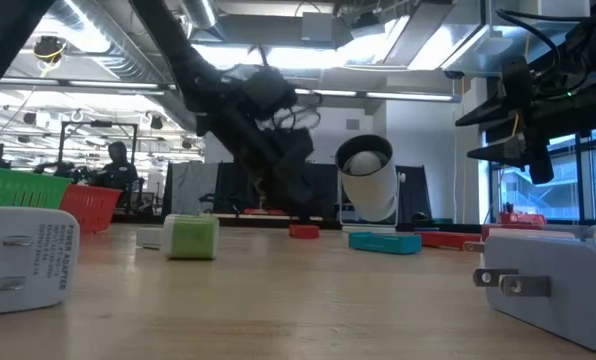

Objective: Pick & Place Office items
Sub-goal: Put the top red digital timer into the red bin

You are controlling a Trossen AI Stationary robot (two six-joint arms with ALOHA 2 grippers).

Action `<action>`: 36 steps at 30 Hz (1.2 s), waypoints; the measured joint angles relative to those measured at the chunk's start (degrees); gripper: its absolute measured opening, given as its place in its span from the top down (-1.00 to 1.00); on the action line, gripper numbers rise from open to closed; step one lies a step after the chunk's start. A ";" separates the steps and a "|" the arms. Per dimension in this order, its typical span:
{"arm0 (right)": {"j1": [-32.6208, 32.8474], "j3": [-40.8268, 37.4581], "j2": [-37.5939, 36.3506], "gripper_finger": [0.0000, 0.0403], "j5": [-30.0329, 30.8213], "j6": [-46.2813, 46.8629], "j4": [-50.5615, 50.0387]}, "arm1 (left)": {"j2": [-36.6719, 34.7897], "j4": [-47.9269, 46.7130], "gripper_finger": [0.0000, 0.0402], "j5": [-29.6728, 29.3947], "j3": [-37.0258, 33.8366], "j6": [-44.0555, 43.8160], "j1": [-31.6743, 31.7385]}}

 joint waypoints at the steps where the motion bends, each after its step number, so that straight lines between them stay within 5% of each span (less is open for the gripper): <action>1: 0.00 0.00 0.02 -0.45 0.03 -0.09 -0.01 | -0.93 0.70 -0.19 0.31 0.03 0.80 -0.02; 4: 0.00 0.00 0.02 -0.45 0.14 -0.10 0.00 | -4.16 -0.63 -0.19 0.15 0.11 0.00 0.10; 10: 0.00 0.00 0.02 -0.45 0.14 0.18 0.00 | -9.02 -10.18 -0.19 -7.33 0.13 -25.93 0.42; 14: -0.02 0.00 0.02 -0.45 0.29 1.45 -0.02 | -9.00 -12.73 -0.19 -9.34 0.13 -35.66 -1.18; 24: -0.01 0.00 0.02 -0.45 5.18 1.41 0.13 | -7.49 -13.71 -0.19 -20.10 0.10 -40.19 -7.38; 36: -0.02 0.00 0.02 -0.45 5.18 4.62 0.61 | -3.40 -10.99 -0.19 -18.19 0.15 -50.31 -7.56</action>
